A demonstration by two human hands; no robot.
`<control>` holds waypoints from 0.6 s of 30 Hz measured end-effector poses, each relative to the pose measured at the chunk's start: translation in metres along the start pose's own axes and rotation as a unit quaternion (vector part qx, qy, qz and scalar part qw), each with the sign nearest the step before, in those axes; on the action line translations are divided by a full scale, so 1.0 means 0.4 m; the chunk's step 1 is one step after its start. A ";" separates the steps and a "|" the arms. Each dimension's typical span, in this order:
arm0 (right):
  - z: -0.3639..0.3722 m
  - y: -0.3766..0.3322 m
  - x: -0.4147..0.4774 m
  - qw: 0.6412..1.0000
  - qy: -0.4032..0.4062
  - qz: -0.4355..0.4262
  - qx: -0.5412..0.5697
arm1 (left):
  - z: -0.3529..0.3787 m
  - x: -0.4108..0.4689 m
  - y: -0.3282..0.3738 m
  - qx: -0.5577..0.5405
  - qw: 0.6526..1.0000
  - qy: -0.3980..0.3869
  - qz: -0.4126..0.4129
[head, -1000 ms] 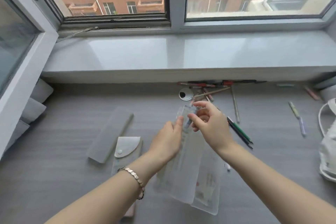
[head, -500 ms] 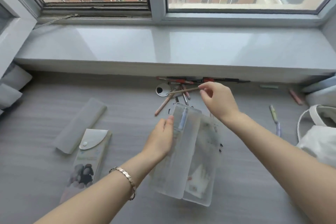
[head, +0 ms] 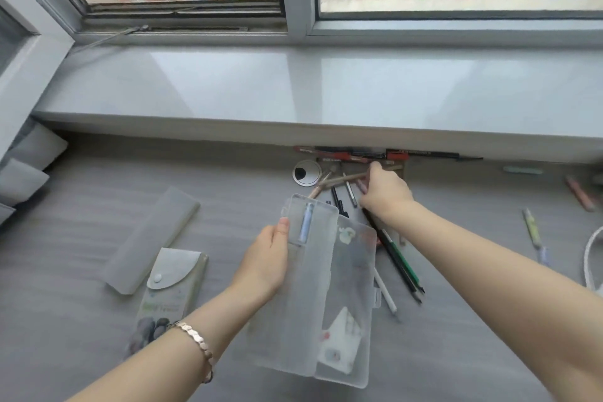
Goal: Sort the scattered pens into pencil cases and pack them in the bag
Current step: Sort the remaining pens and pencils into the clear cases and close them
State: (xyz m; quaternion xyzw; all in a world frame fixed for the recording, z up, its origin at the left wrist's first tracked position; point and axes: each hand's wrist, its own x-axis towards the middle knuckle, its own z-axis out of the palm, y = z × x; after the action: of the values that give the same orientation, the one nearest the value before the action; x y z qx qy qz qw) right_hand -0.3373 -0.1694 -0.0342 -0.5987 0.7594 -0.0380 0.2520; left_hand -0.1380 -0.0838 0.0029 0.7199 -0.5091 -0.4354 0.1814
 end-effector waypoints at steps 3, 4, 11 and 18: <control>-0.069 0.028 -0.057 0.994 -0.051 0.019 0.091 | 0.016 -0.007 0.025 -0.002 1.000 -0.011 -0.003; -0.094 0.031 -0.083 0.988 -0.048 0.017 0.143 | 0.024 -0.012 0.037 -0.010 1.000 -0.016 -0.002; -0.121 -0.031 -0.273 0.945 0.010 -0.061 0.320 | 0.097 -0.066 0.095 -0.043 0.996 -0.060 0.049; -0.079 0.008 -0.326 0.961 0.108 -0.081 0.242 | 0.136 -0.116 0.121 -0.045 0.995 -0.045 0.071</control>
State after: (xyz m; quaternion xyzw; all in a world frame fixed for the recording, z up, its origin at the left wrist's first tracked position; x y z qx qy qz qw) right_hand -0.3333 -0.0550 0.0361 -0.5720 0.6990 -0.3056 0.3016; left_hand -0.2147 -0.0528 0.0273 0.6527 -0.5463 -0.4762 0.2207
